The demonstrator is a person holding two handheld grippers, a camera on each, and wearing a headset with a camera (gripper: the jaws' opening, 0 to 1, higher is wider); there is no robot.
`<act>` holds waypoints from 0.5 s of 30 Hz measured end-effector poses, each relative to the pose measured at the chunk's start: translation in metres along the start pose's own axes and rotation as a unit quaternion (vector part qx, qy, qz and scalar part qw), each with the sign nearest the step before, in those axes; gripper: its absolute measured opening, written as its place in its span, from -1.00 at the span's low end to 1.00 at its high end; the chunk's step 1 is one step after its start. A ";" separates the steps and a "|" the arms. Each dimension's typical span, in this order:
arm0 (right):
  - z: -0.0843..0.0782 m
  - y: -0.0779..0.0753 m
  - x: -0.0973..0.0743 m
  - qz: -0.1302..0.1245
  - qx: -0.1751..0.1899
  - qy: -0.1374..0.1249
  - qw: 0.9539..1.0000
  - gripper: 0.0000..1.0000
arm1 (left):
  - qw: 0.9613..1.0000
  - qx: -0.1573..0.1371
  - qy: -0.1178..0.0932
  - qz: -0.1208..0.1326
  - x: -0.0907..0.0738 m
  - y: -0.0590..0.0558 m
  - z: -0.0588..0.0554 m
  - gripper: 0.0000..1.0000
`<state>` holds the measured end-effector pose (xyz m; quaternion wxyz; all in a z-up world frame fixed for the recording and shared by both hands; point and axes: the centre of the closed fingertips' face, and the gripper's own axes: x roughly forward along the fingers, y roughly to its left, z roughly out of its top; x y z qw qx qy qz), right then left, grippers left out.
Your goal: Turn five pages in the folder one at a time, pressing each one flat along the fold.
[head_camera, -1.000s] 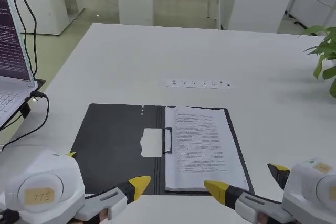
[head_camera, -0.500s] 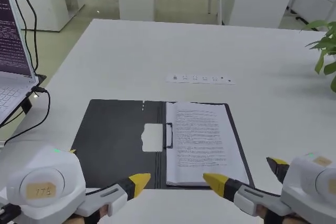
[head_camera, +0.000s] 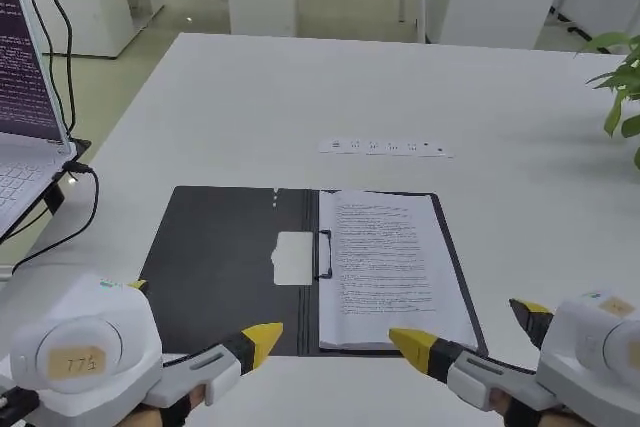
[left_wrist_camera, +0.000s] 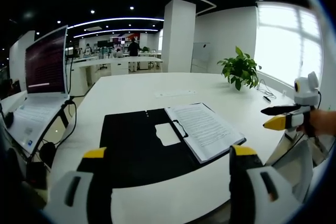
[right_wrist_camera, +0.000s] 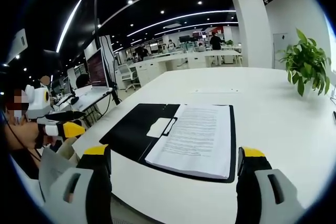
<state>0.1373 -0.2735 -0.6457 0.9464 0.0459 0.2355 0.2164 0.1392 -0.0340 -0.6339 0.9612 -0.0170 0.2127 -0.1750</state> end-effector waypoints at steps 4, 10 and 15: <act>-0.001 0.000 0.000 0.000 0.000 0.001 1.000 1.00 | 1.000 -0.001 0.002 0.001 0.000 0.001 -0.001 0.89; 0.001 0.001 -0.001 0.002 0.003 -0.006 1.000 1.00 | 1.000 -0.001 0.002 0.000 0.000 0.000 -0.002 0.90; -0.001 0.006 0.000 0.006 0.004 -0.008 1.000 1.00 | 1.000 0.002 0.001 -0.001 0.001 -0.002 -0.002 0.90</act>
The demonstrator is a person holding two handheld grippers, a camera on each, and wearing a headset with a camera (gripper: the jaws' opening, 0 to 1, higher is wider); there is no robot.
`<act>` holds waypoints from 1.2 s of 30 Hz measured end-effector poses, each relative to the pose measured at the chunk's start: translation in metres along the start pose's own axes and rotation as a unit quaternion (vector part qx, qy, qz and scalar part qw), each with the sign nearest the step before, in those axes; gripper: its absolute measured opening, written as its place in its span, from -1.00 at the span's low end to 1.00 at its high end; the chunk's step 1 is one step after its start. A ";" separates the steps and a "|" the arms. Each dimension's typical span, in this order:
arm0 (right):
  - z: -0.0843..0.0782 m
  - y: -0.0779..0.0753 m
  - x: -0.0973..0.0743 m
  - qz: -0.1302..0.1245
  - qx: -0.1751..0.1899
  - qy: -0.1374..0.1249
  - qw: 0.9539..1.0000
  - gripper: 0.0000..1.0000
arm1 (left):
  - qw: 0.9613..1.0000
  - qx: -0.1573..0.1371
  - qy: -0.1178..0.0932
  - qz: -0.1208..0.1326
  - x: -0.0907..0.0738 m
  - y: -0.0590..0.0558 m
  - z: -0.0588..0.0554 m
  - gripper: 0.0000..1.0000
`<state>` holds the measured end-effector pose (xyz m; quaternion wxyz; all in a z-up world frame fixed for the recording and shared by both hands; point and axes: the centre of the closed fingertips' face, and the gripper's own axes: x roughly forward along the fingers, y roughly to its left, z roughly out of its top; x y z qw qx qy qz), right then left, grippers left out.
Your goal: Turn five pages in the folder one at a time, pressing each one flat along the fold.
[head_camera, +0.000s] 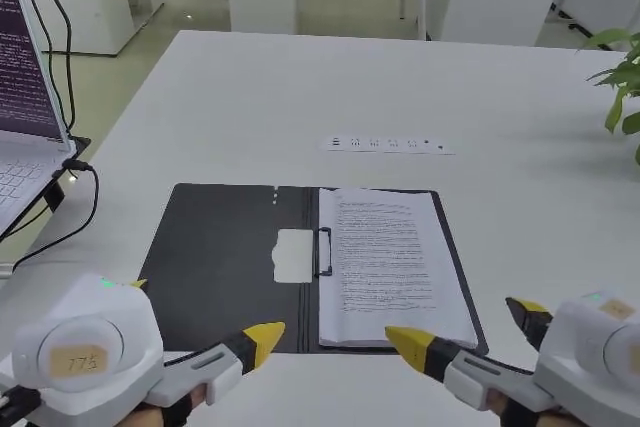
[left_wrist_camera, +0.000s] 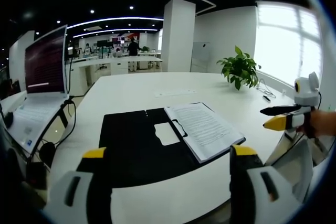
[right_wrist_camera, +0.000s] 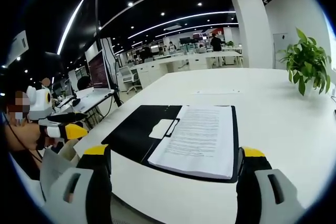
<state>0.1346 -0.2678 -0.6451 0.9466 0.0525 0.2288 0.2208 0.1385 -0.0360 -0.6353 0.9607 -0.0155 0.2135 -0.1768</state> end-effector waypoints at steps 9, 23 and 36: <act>0.001 -0.006 -0.005 -0.005 0.003 -0.010 1.000 1.00 | 1.000 0.007 -0.002 0.004 -0.002 0.002 0.000 0.90; -0.001 -0.007 -0.010 -0.002 0.003 -0.017 1.000 0.98 | 1.000 0.012 0.002 -0.001 -0.002 -0.002 0.000 0.88; -0.005 -0.003 -0.009 0.000 0.000 -0.012 1.000 0.99 | 1.000 0.019 0.007 -0.013 0.006 -0.013 0.001 0.88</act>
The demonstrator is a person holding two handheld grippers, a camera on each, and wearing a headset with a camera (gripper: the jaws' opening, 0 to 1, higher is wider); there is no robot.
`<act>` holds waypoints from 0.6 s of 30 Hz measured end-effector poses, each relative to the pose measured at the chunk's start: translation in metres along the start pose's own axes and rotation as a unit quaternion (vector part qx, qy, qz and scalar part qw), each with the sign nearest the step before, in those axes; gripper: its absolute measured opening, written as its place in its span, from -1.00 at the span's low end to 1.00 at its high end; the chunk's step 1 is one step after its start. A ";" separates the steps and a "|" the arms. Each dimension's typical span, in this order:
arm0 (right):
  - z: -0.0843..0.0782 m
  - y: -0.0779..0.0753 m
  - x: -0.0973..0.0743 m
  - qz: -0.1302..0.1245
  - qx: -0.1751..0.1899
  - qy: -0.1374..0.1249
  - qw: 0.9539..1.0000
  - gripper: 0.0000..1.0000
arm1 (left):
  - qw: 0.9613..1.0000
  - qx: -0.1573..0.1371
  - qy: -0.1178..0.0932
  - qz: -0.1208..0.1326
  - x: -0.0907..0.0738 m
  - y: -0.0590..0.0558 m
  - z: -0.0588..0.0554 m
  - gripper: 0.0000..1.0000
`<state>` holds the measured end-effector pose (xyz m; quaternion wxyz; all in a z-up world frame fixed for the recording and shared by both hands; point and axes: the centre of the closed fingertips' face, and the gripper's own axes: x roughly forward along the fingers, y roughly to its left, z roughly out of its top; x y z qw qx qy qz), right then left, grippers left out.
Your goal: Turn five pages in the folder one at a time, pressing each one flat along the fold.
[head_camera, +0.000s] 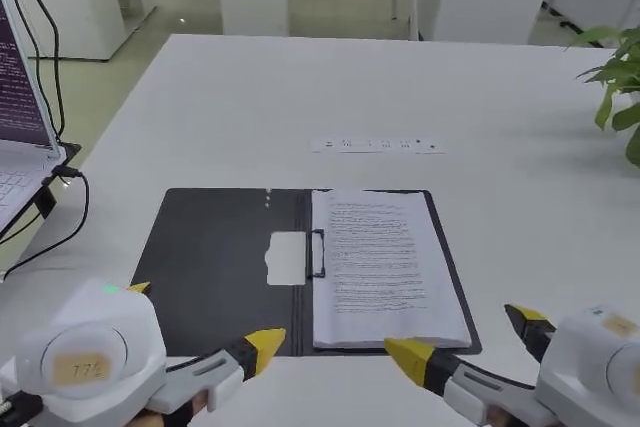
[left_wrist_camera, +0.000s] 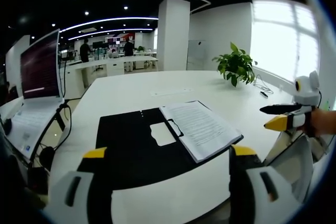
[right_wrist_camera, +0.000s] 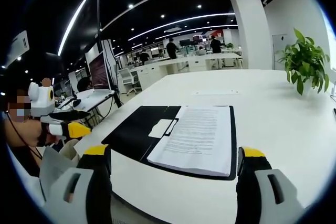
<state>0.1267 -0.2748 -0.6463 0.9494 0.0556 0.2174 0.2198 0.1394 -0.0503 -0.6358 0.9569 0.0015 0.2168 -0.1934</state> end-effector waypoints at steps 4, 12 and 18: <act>0.000 0.002 0.000 0.001 0.000 -0.001 1.000 0.99 | 1.000 0.003 0.001 -0.005 0.004 -0.004 0.001 0.88; -0.002 0.004 0.001 0.002 0.002 0.000 1.000 0.99 | 1.000 0.013 0.008 -0.021 0.016 -0.012 0.000 0.87; -0.002 0.005 0.001 0.001 0.000 0.001 1.000 0.99 | 0.999 0.019 0.012 -0.033 0.025 -0.018 0.002 0.87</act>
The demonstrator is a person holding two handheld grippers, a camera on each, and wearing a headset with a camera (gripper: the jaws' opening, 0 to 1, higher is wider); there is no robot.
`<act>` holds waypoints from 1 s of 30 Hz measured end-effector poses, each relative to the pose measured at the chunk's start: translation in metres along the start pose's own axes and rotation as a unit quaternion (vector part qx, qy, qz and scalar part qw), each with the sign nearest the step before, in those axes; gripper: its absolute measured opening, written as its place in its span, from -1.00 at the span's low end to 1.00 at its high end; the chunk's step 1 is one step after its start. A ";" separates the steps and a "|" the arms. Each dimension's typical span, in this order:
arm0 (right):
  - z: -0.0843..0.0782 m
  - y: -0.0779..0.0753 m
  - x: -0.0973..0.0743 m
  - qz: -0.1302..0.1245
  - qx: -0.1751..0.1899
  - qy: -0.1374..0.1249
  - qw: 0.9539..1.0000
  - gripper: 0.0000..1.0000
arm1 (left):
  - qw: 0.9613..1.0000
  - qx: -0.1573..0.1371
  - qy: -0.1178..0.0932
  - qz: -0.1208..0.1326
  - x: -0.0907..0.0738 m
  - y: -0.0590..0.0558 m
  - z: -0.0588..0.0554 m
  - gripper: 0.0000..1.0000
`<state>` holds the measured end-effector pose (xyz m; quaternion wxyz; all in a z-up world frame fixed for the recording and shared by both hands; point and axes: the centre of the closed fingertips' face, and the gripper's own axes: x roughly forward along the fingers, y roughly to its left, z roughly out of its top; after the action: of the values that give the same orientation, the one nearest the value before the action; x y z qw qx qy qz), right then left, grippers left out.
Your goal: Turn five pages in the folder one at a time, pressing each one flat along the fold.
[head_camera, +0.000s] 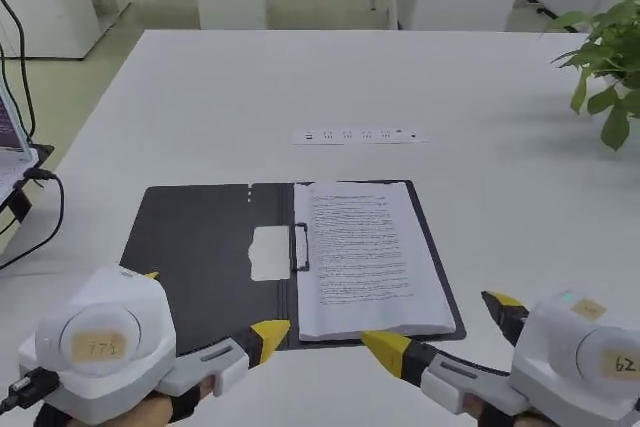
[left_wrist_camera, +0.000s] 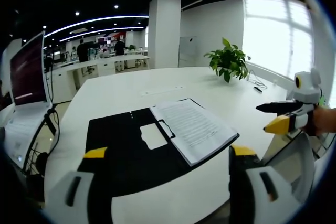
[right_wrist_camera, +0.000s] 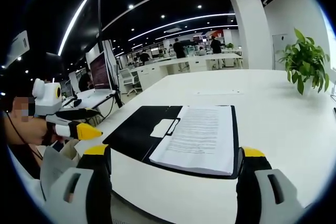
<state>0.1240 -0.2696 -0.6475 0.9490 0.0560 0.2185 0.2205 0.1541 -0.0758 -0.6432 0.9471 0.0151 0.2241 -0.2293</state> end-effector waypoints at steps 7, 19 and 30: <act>-0.001 0.000 0.000 -0.003 0.001 -0.001 1.000 0.99 | 1.000 0.015 0.006 -0.015 0.014 -0.006 0.003 0.86; 0.000 -0.004 -0.002 -0.012 0.001 -0.001 1.000 0.98 | 0.997 0.051 0.017 -0.053 0.049 -0.029 0.012 0.86; 0.001 -0.017 -0.009 -0.032 0.005 -0.002 0.999 0.97 | 0.991 0.083 0.034 -0.094 0.086 -0.057 0.010 0.84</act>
<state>0.1238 -0.2893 -0.6468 0.9556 0.0545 0.2194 0.1890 0.2014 -0.1646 -0.6666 0.9086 0.0807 0.2365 -0.3348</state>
